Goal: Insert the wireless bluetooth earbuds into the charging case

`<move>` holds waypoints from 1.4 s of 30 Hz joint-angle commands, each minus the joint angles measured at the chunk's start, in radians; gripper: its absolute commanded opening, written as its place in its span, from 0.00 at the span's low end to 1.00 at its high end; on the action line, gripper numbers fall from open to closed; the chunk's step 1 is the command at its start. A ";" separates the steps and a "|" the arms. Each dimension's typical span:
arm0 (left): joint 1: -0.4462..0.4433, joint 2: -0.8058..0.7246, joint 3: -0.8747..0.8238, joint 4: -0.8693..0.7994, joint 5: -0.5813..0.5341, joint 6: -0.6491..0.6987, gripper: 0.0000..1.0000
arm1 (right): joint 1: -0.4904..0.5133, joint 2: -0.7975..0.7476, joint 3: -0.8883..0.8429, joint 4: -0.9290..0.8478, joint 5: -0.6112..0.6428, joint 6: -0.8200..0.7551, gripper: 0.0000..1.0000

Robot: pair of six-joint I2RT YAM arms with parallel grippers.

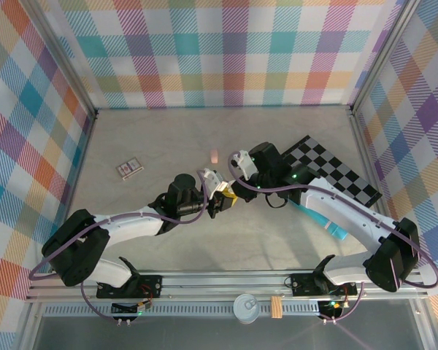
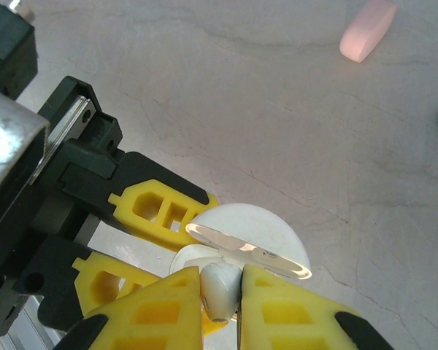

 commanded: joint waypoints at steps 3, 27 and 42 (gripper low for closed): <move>0.010 -0.012 0.002 0.121 0.007 -0.018 0.06 | 0.011 -0.021 0.019 -0.069 -0.131 -0.025 0.16; 0.010 -0.012 -0.004 0.145 0.012 -0.025 0.06 | 0.004 -0.094 0.020 -0.062 0.009 0.010 0.46; 0.010 -0.002 -0.008 0.182 0.046 -0.016 0.06 | -0.107 -0.149 -0.041 -0.023 -0.014 0.088 0.50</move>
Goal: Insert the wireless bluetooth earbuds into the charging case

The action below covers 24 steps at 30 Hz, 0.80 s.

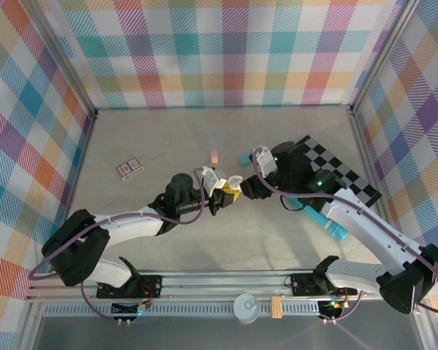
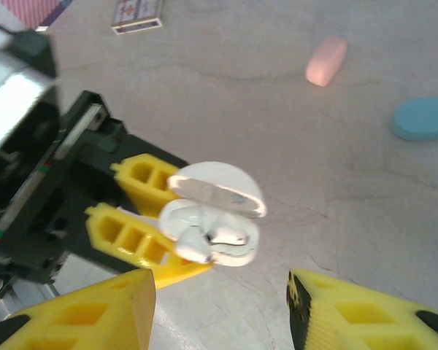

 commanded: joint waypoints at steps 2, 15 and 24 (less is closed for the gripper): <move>0.010 -0.007 -0.006 0.075 0.043 0.000 0.06 | -0.017 0.035 0.003 0.004 0.023 0.035 0.50; 0.010 -0.012 0.001 0.076 0.037 -0.010 0.06 | -0.020 0.043 -0.013 0.013 -0.100 0.007 0.51; 0.010 -0.005 0.011 0.081 0.050 -0.018 0.06 | -0.021 0.058 -0.017 0.020 -0.141 0.002 0.53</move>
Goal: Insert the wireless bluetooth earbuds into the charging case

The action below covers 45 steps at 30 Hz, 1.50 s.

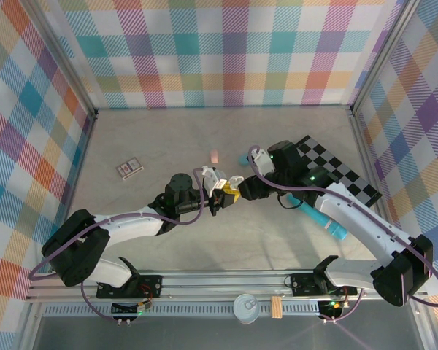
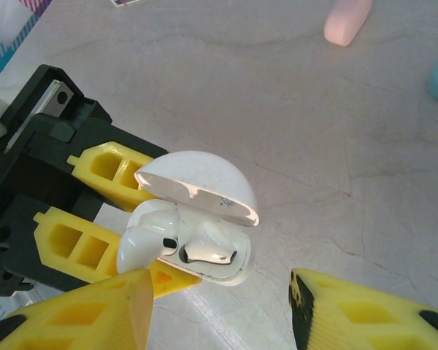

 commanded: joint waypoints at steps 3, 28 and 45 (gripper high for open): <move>0.011 -0.007 0.010 0.054 0.019 -0.013 0.07 | 0.000 0.012 0.002 0.033 -0.039 -0.011 0.53; 0.021 0.016 -0.027 0.084 0.016 0.203 0.07 | -0.084 0.142 0.183 0.002 0.027 0.218 0.84; 0.074 -0.022 0.010 0.010 0.011 0.213 0.06 | -0.093 0.278 0.293 -0.235 -0.088 0.071 0.83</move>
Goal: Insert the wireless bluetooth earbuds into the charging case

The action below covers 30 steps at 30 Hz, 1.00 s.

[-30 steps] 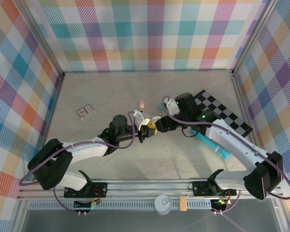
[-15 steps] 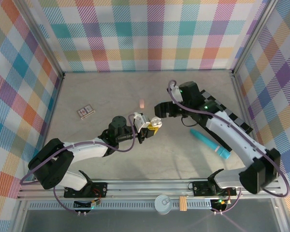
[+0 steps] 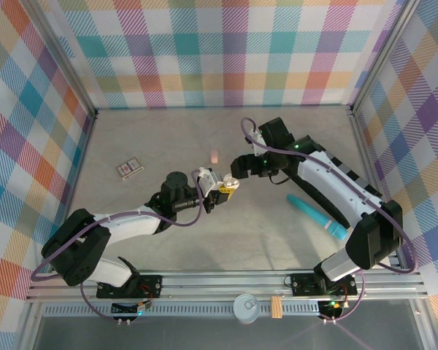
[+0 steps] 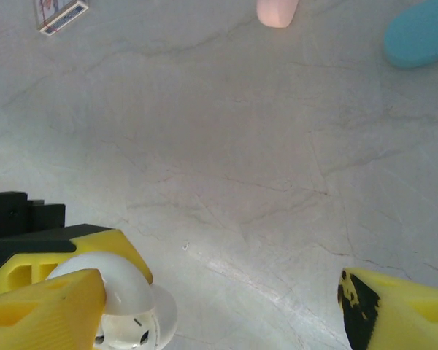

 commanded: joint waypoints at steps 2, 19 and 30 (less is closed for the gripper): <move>0.012 -0.025 0.033 0.022 0.007 0.008 0.06 | 0.000 -0.037 0.005 -0.078 -0.066 -0.072 0.83; 0.018 -0.038 0.032 -0.007 0.030 0.043 0.07 | -0.019 0.120 0.185 -0.137 -0.064 0.069 0.80; 0.035 -0.026 0.032 0.016 -0.011 0.015 0.06 | -0.019 0.148 0.210 -0.263 -0.119 -0.034 0.81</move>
